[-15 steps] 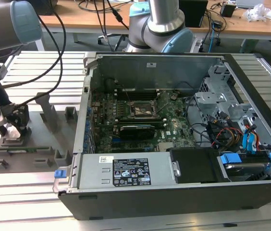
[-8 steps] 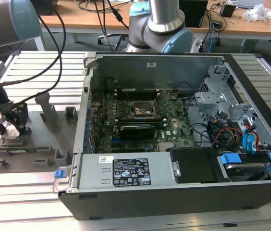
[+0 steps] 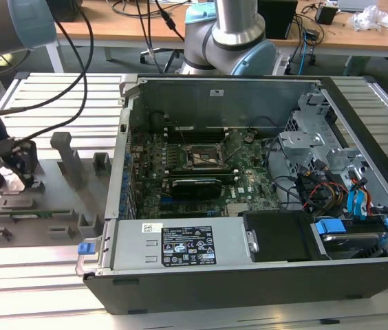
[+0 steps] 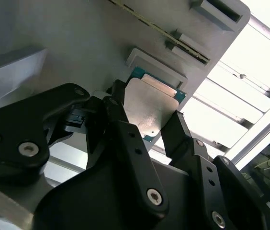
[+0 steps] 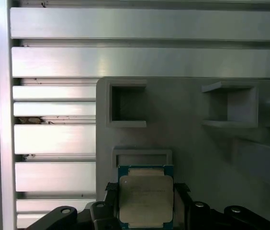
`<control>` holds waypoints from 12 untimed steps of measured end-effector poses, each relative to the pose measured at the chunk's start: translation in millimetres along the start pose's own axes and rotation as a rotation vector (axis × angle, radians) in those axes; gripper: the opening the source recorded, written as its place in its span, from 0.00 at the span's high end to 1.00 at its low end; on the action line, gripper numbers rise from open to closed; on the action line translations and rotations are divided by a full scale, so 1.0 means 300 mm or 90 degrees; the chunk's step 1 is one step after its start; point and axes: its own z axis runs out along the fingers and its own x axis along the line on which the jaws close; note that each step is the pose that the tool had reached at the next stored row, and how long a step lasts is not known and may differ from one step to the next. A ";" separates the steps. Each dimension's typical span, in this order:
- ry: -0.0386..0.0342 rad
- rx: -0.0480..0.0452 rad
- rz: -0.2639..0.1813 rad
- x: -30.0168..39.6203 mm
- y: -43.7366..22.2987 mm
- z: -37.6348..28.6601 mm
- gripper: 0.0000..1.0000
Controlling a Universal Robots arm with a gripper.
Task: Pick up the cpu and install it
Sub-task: 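Pick up the cpu and move it towards the insertion slot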
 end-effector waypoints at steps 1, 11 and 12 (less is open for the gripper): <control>0.0000 0.0000 0.000 0.000 0.000 -0.002 0.45; 0.0000 0.0011 0.000 -0.001 -0.001 -0.047 0.45; 0.0000 0.0014 0.000 -0.001 -0.001 -0.054 0.45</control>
